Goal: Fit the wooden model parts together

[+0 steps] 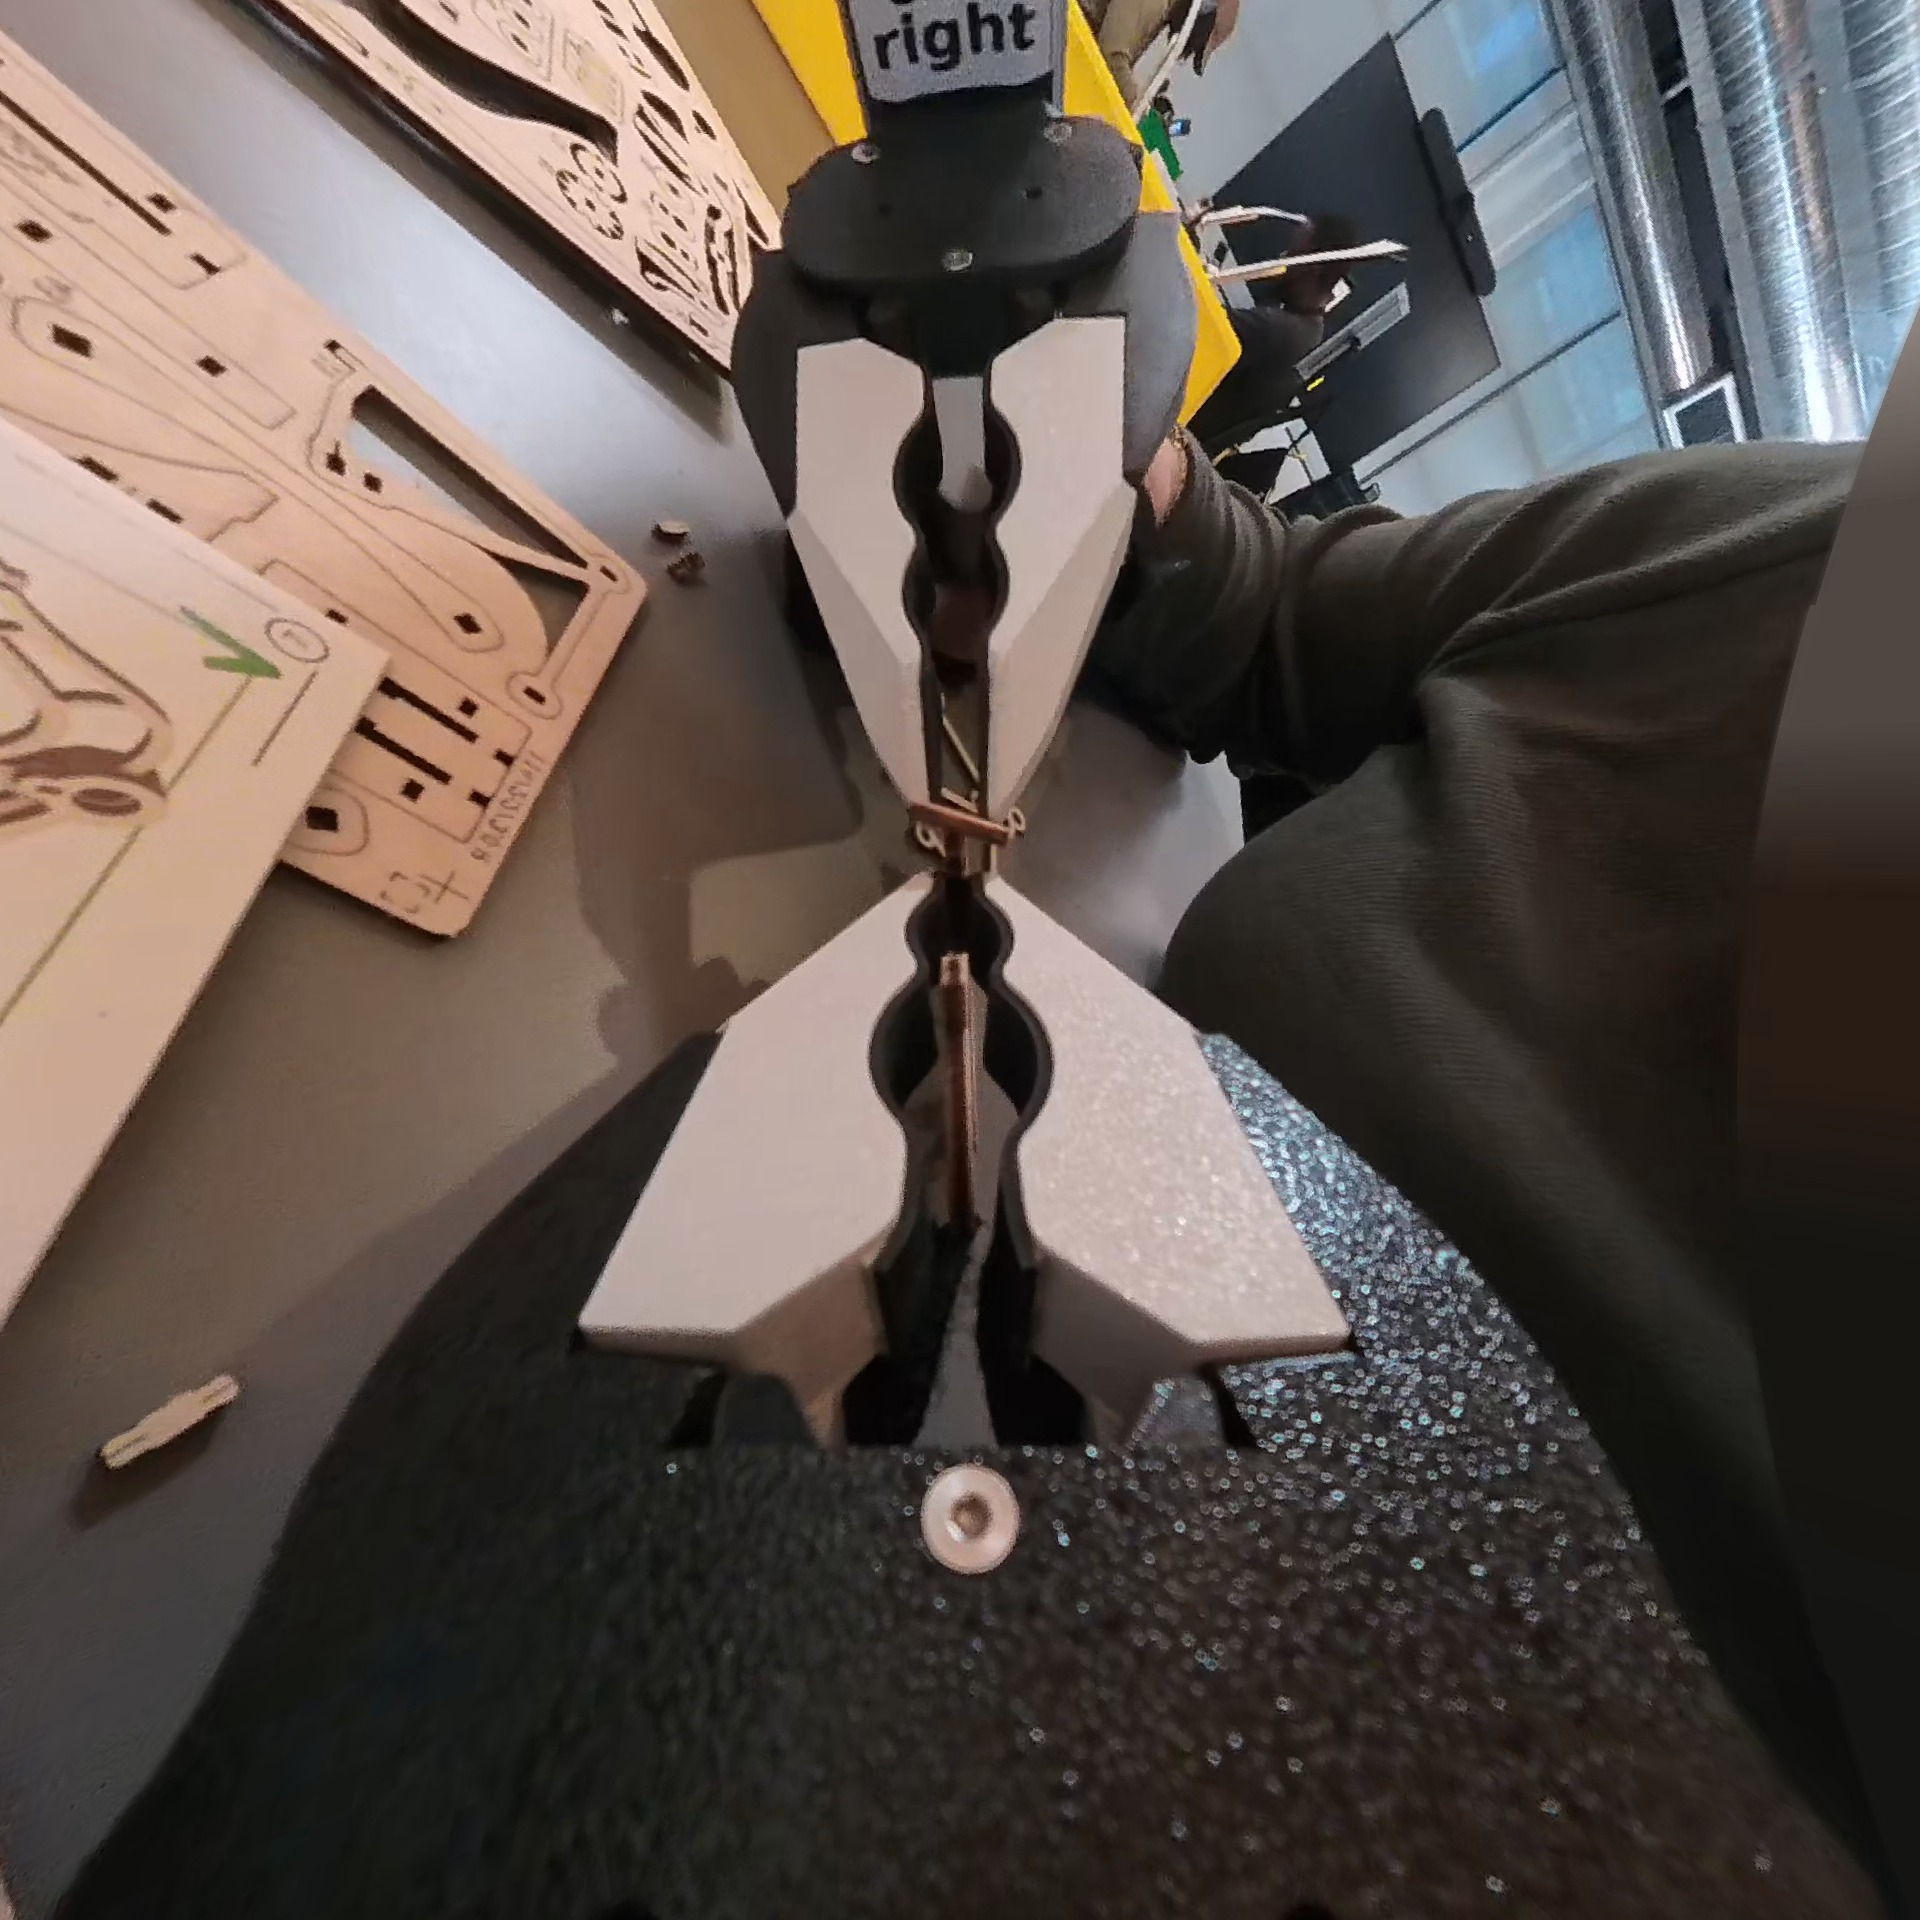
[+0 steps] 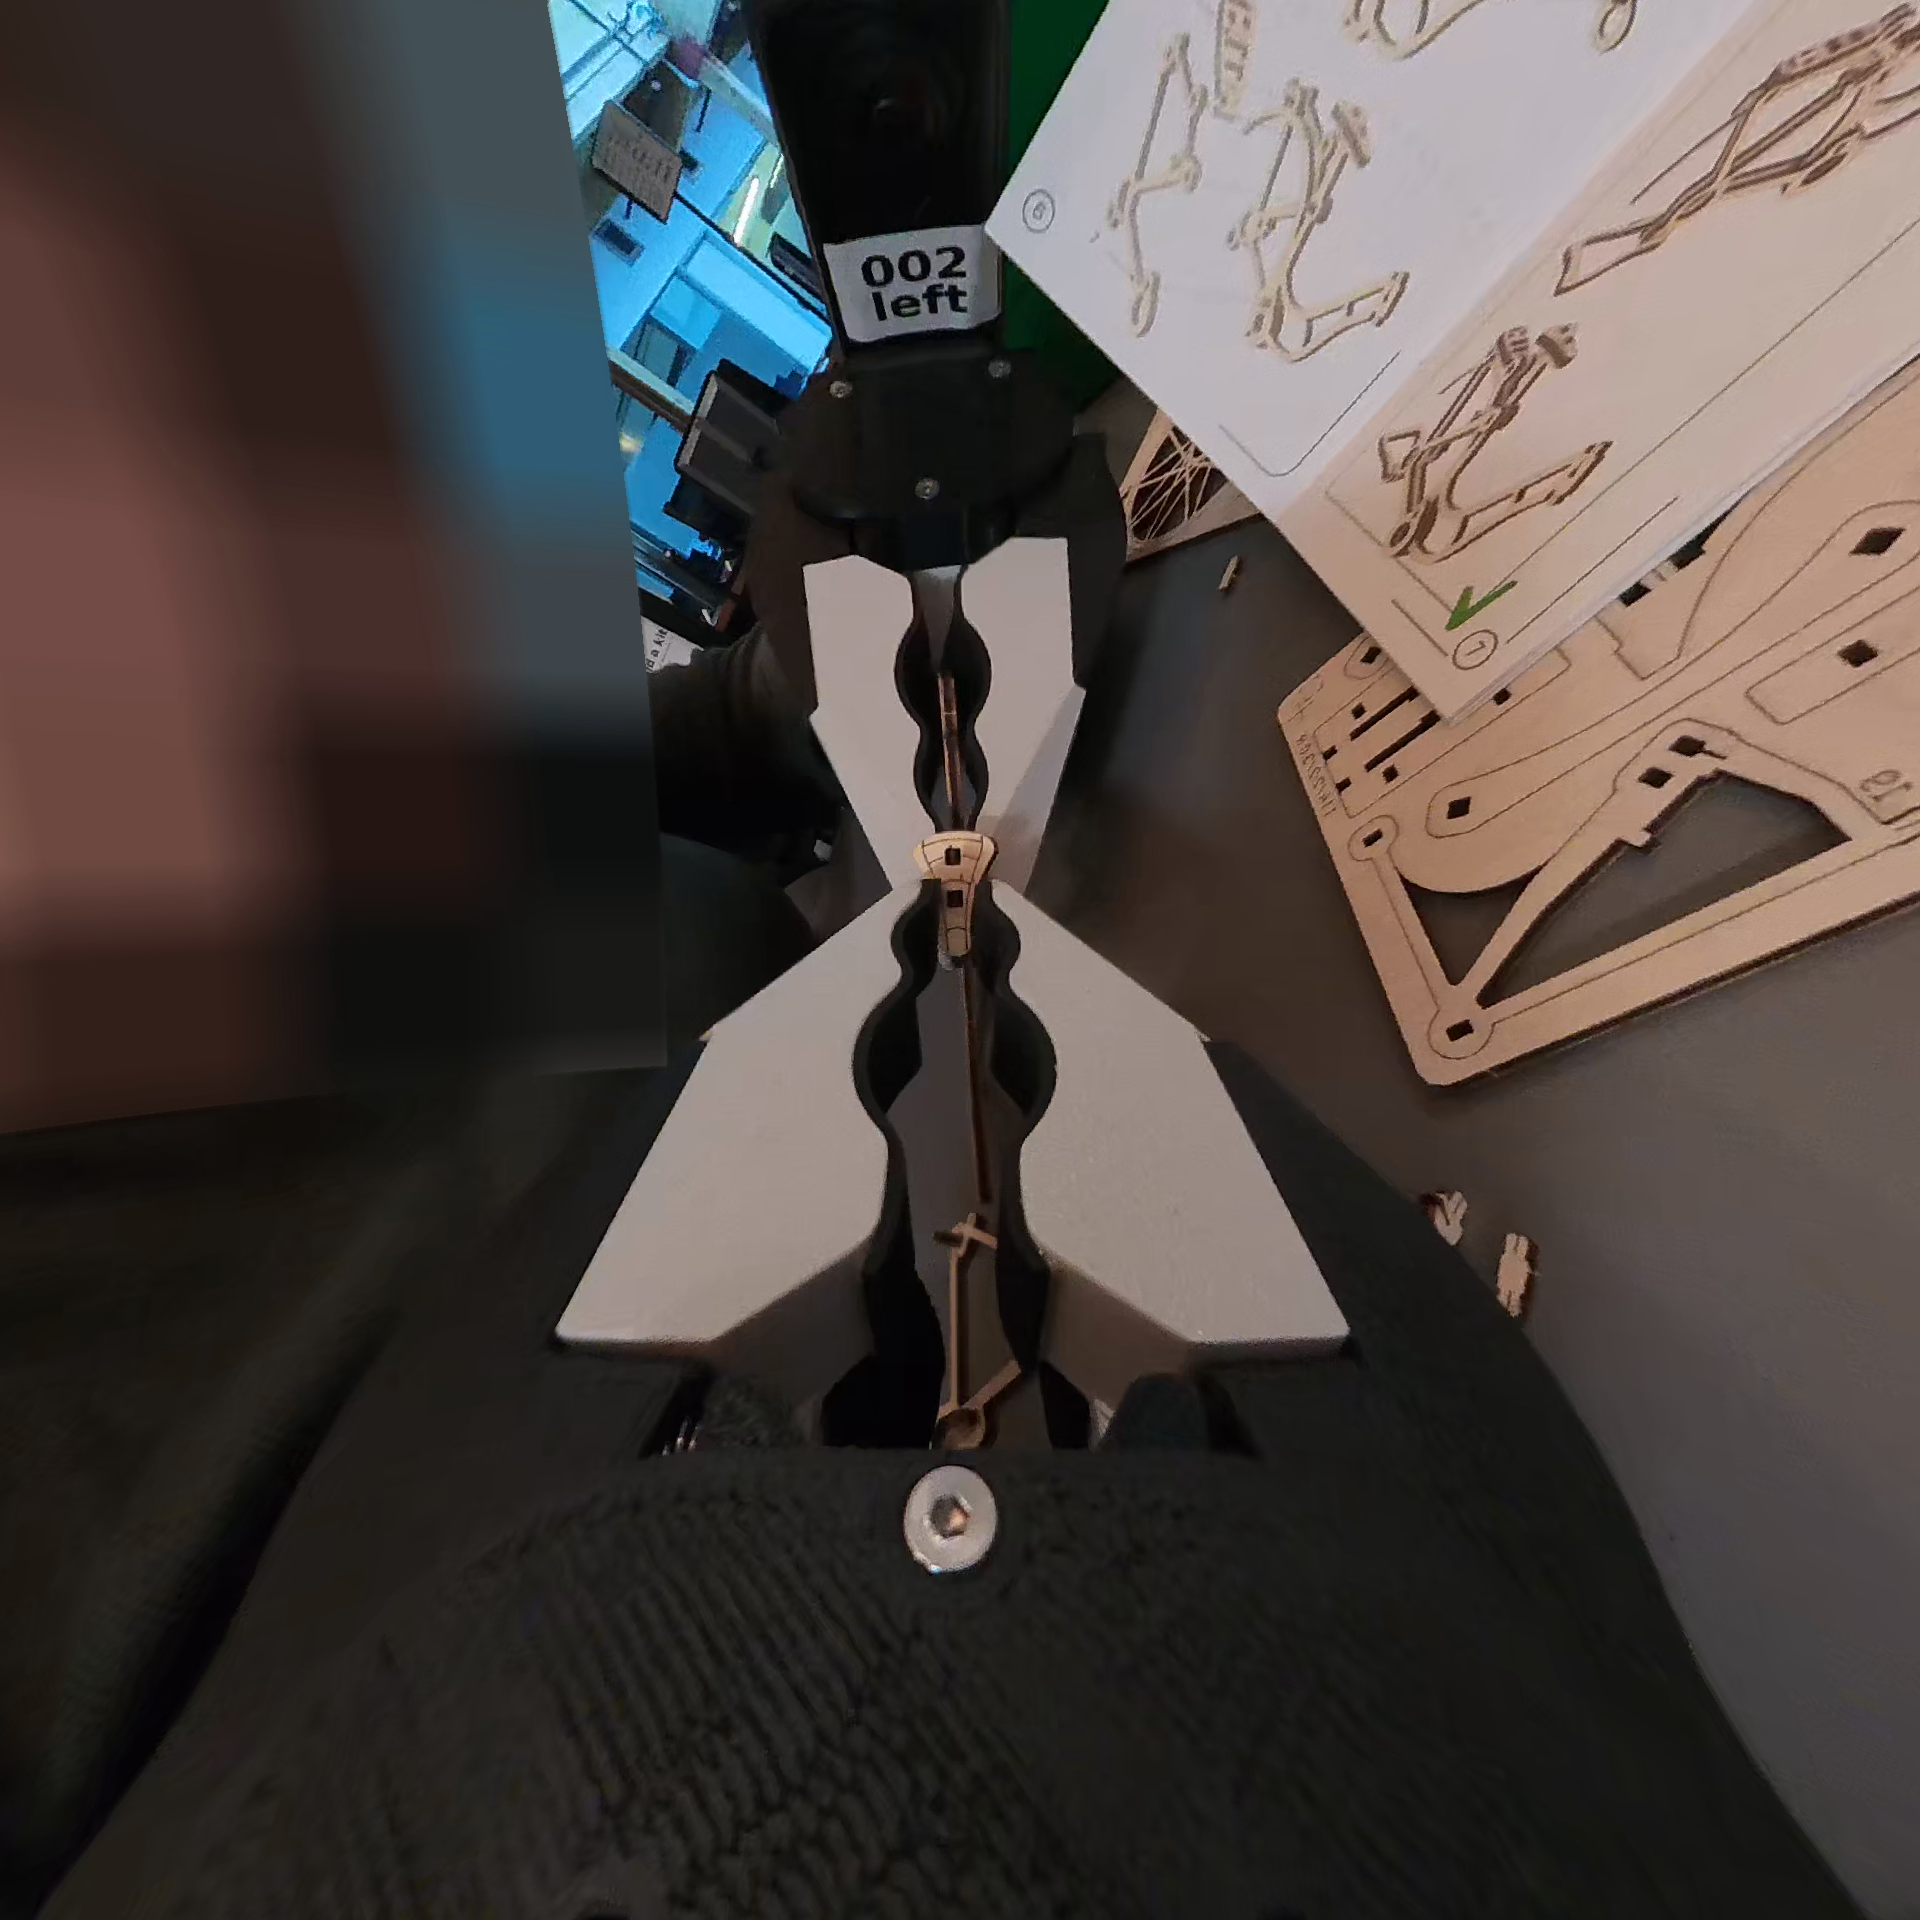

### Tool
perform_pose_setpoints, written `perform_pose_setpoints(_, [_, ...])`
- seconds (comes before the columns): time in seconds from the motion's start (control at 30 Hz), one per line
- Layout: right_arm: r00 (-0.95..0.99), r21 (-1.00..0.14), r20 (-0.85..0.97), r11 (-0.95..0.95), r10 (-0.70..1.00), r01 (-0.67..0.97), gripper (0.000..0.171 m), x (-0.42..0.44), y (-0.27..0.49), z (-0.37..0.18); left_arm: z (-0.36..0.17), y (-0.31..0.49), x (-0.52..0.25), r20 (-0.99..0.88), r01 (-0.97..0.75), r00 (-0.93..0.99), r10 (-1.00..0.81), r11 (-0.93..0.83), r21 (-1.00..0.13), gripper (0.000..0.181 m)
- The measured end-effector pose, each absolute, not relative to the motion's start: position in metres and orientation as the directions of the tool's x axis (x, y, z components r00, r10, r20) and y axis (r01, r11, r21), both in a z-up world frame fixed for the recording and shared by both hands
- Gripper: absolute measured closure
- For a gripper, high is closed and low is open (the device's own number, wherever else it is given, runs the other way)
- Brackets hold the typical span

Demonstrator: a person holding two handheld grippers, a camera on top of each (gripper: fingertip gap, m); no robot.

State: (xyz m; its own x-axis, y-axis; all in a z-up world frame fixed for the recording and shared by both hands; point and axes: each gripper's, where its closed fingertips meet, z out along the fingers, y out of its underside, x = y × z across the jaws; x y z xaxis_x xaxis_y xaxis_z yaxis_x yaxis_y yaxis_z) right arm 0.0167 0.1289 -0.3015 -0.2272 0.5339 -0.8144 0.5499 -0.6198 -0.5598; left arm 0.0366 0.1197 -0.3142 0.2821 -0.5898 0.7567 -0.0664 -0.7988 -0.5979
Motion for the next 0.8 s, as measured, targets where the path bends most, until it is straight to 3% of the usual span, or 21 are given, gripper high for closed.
perform_pose_setpoints(0.5, [-0.234,-0.399,-0.916,-0.678,0.325,0.618,0.166,0.023,0.121,-0.297,-0.312,0.112,0.042,0.647,-0.145,0.274,-0.712,-0.695,-0.704,0.181])
perform_pose_setpoints(0.8, [-0.327,-0.543,-0.837,-0.599,0.439,0.588,0.167,0.027,0.111,-0.291,-0.306,0.108,0.047,0.54,-0.168,0.278,-0.795,-0.594,-0.787,0.181])
